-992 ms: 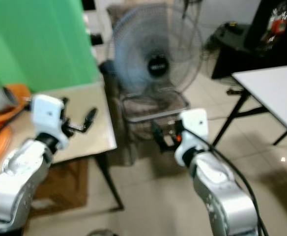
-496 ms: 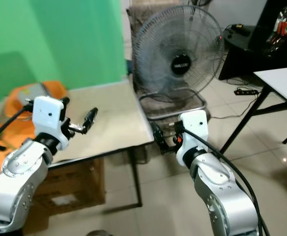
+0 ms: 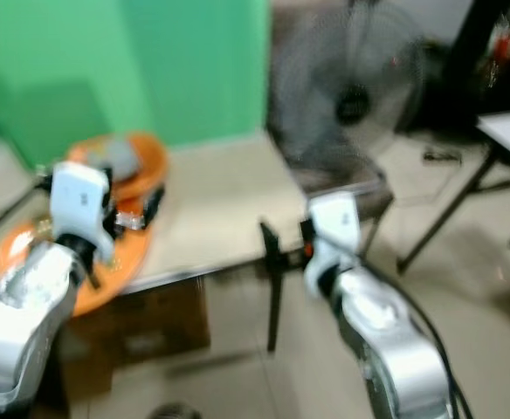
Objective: Setting the table
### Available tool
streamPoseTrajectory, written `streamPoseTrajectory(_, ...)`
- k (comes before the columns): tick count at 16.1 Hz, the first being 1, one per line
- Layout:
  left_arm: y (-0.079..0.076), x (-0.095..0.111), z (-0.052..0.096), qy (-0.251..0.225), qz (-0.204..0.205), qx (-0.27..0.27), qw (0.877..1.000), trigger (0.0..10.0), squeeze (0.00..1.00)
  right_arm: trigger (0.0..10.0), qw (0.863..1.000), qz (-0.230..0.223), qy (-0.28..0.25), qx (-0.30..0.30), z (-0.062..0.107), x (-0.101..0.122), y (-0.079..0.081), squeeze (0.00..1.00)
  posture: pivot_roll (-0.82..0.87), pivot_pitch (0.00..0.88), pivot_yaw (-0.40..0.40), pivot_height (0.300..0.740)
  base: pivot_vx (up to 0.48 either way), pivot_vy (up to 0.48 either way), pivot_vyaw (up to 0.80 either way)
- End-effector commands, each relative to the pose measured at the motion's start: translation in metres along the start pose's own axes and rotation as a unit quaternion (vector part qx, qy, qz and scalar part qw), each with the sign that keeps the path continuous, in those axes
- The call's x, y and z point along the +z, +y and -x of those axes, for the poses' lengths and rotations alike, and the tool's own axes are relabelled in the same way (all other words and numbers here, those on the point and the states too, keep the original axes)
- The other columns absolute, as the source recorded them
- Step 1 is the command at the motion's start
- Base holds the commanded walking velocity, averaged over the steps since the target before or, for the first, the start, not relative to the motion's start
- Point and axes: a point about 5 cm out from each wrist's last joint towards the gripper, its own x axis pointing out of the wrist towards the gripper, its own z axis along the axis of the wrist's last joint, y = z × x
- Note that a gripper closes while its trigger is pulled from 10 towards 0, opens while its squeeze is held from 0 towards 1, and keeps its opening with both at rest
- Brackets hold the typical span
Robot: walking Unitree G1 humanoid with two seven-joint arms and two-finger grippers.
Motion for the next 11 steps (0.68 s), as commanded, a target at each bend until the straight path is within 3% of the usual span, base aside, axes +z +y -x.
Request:
streamPoseTrajectory(1,0.0001,0.0003,0.0003,0.001,0.002,0.006,1.0,10.0,0.0,10.0,1.0,0.007,0.002,-0.007,-0.0006,0.0007,-0.0045,0.0,0.11,0.0,0.026,0.74,0.0,-0.48,0.8)
streamPoseTrajectory(8,0.0021,-0.0016,0.002,0.006,-0.003,0.015,1.0,10.0,0.0,10.0,1.0,0.015,0.006,0.015,-0.0053,0.0001,-0.0024,0.0,0.12,0.0,0.018,0.74,0.0,-0.356,0.8)
streamPoseTrajectory(11,0.0044,-0.0032,0.0048,0.011,0.0,0.024,1.0,10.0,0.0,10.0,0.999,0.024,0.011,0.035,-0.0076,-0.0003,0.0004,0.0,0.12,0.0,0.015,0.74,0.0,0.0,0.7)
